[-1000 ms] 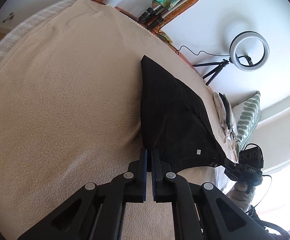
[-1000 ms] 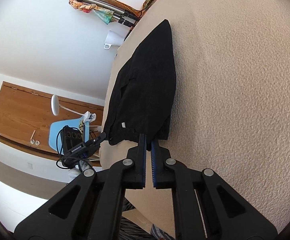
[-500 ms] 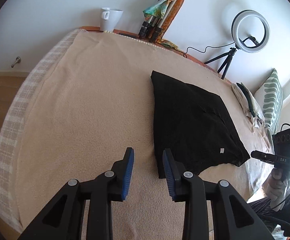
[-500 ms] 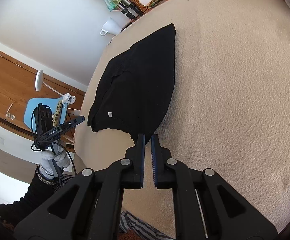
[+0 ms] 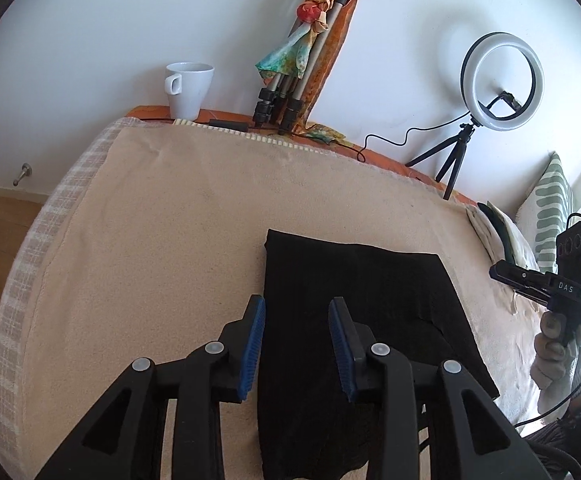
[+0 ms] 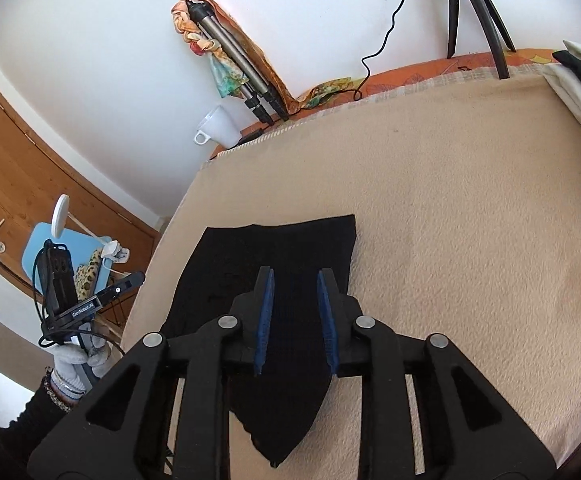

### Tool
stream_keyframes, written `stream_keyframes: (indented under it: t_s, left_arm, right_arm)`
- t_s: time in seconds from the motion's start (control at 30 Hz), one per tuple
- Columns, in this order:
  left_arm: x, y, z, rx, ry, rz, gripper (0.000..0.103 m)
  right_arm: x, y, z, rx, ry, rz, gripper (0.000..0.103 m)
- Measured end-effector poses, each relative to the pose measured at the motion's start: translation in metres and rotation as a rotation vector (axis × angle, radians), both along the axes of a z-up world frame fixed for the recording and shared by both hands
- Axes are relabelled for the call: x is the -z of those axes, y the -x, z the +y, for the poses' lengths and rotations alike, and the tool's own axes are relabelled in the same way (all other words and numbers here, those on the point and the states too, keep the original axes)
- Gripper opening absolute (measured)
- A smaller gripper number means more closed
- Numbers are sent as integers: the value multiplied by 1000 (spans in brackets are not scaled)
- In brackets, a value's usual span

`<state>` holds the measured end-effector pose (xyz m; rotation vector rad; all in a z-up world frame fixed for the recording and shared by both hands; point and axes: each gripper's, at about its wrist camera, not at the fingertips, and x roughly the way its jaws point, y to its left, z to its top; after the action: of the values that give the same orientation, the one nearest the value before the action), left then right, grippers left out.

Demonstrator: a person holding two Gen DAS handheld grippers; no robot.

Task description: Fold small clothes

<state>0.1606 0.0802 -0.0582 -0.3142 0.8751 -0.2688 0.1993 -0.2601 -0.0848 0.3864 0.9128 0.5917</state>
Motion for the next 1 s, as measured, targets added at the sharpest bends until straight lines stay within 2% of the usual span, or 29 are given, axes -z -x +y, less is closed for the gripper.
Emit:
stream_keyframes:
  t_s: [0.07, 0.2, 0.3, 0.4, 0.5, 0.67, 0.8, 0.9, 1.0]
  left_arm:
    - [5, -7, -3, 2, 48, 24, 33]
    - [13, -17, -10, -19, 81, 55, 33]
    - [19, -22, -15, -23, 94, 74, 33]
    - [26, -25, -25, -4, 48, 93, 33]
    - [33, -25, -32, 19, 31, 112, 33]
    - [38, -26, -32, 19, 33, 131, 33]
    - [44, -28, -27, -6, 48, 156, 34]
    - [49, -28, -25, -22, 33, 171, 35]
    - [52, -28, -23, -29, 32, 182, 35]
  right_arm:
    - [3, -13, 8, -19, 18, -3, 26]
    - [19, -38, 13, -14, 69, 11, 26]
    - [36, -61, 3, 41, 16, 72, 26]
    - [50, -80, -7, 73, -51, 126, 26]
    - [62, -91, -5, 40, -82, 167, 26]
    - [71, -92, 16, -33, -65, 179, 26]
    - [70, -91, 23, -41, -39, 155, 26]
    - [67, -89, 25, -35, -14, 138, 8]
    - [65, -87, 27, -30, 23, 121, 6]
